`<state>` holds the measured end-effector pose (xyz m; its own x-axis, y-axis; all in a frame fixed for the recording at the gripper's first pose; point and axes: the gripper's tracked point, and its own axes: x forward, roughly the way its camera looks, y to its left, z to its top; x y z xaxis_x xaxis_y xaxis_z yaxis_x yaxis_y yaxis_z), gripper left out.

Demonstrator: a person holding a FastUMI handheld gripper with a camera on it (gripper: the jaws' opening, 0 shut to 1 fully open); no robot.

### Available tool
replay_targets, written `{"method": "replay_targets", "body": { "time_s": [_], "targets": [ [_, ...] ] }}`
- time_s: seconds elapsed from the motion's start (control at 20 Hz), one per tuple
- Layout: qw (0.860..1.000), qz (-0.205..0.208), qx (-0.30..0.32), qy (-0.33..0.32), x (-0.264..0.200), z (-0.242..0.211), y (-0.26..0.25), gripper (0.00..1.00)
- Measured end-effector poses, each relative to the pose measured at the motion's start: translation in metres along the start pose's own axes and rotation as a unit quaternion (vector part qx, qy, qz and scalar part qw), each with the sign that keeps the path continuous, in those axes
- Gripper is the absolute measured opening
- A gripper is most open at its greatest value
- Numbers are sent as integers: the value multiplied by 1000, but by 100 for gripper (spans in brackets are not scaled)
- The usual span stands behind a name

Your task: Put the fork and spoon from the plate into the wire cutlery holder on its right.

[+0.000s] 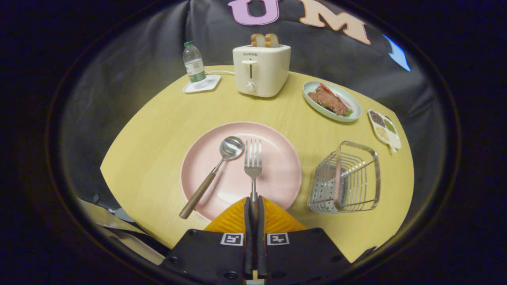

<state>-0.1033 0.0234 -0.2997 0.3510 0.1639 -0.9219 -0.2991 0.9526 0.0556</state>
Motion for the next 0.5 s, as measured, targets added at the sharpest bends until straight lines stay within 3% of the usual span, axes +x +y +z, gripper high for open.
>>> {"method": "replay_targets", "body": {
  "time_s": [0.2, 0.5],
  "targets": [
    [1000, 19, 11, 0, -24, 13, -12, 8],
    [1000, -1, -6, -1, -48, 19, -58, 8]
  ]
}}
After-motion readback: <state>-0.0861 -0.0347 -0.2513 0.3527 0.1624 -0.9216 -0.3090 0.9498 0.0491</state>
